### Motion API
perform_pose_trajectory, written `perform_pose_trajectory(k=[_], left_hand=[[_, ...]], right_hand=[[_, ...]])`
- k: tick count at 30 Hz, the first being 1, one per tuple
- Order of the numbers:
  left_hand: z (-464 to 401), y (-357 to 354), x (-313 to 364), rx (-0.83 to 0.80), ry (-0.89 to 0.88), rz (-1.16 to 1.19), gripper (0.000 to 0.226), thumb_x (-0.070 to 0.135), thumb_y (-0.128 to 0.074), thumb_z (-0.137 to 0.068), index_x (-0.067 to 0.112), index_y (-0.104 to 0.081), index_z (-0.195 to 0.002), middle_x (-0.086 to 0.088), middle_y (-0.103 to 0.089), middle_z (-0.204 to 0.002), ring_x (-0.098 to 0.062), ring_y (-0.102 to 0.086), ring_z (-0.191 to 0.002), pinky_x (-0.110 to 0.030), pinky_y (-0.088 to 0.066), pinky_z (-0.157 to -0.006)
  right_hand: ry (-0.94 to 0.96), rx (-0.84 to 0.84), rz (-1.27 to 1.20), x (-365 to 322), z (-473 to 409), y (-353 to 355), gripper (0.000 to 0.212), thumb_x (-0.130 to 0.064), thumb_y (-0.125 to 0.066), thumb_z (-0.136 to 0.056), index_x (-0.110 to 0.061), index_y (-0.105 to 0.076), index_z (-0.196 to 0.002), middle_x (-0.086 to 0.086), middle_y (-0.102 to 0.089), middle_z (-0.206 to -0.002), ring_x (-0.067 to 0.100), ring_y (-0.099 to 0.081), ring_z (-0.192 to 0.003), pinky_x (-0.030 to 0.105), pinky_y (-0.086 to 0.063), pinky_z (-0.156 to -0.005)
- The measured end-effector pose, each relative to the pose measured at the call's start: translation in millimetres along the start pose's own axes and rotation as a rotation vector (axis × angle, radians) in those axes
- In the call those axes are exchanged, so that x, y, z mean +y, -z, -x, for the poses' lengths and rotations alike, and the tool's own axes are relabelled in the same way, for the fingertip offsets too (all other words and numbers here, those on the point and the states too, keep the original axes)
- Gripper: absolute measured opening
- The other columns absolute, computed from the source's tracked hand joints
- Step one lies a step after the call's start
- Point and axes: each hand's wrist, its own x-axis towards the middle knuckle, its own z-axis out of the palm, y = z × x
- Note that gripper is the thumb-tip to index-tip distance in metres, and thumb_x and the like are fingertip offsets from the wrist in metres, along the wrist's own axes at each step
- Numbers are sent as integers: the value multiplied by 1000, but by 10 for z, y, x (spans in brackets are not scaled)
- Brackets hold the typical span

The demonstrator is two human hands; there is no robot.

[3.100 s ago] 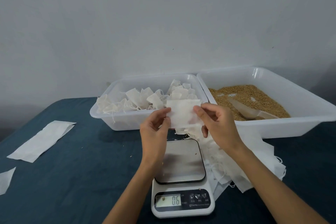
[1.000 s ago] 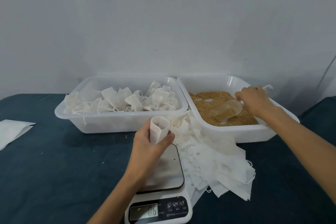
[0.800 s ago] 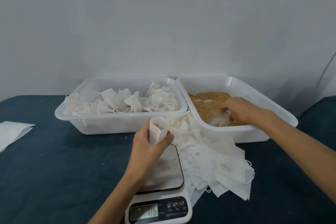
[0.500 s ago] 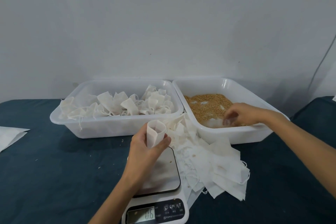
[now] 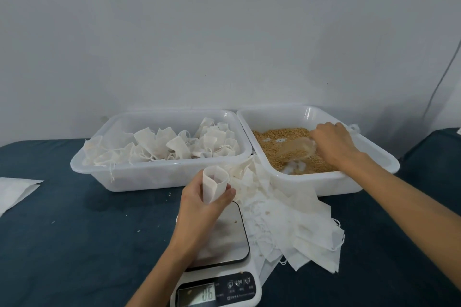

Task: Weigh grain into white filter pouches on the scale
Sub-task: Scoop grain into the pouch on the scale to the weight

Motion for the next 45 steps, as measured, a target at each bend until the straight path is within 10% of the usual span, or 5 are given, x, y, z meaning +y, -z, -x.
perform_pose_trajectory(k=[5, 16, 28, 37, 45], left_hand=[[2, 2, 1, 0, 7, -8, 32, 39, -81, -75, 23, -69, -99, 3, -74, -93, -14, -69, -85, -26, -53, -74], [4, 4, 18, 4, -4, -10, 22, 36, -80, -77, 26, -70, -95, 5, -74, -90, -9, -68, -80, -22, -55, -71], [-14, 11, -27, -23, 4, -26, 20, 28, -84, -84, 26, -70, -99, 6, -76, -92, -8, -71, -84, -17, -54, -73], [16, -26, 37, -15, 60, -73, 33, 36, -80, -73, 22, -68, -101, 6, -75, -90, -13, -71, -86, -37, -58, -80], [36, -19, 64, -35, 68, -73, 26, 19, -83, -87, 23, -65, -106, 7, -75, -95, -15, -72, -91, -33, -60, -85]], right_hand=[[100, -58, -208, -78, -93, 30, 25, -6, -73, -88, -20, -73, -109, 0, -72, -108, 22, -65, -101, 39, -46, -95], [-24, -510, -967, -18, 42, -120, 4, -15, -80, -86, -14, -76, -87, -1, -71, -87, 18, -62, -82, 33, -52, -73], [-6, -220, -1148, 96, 147, 308, 19, -16, -85, -77, -22, -76, -94, -4, -75, -106, 13, -68, -105, 40, -49, -105], [355, -150, -1248, -210, 465, 988, 29, -22, -86, -77, -38, -77, -100, -21, -74, -105, -6, -67, -100, 3, -46, -80], [432, 74, -931, -226, 474, 1358, 36, -41, -84, -69, -53, -68, -98, -39, -66, -98, -17, -58, -99, 7, -39, -80]])
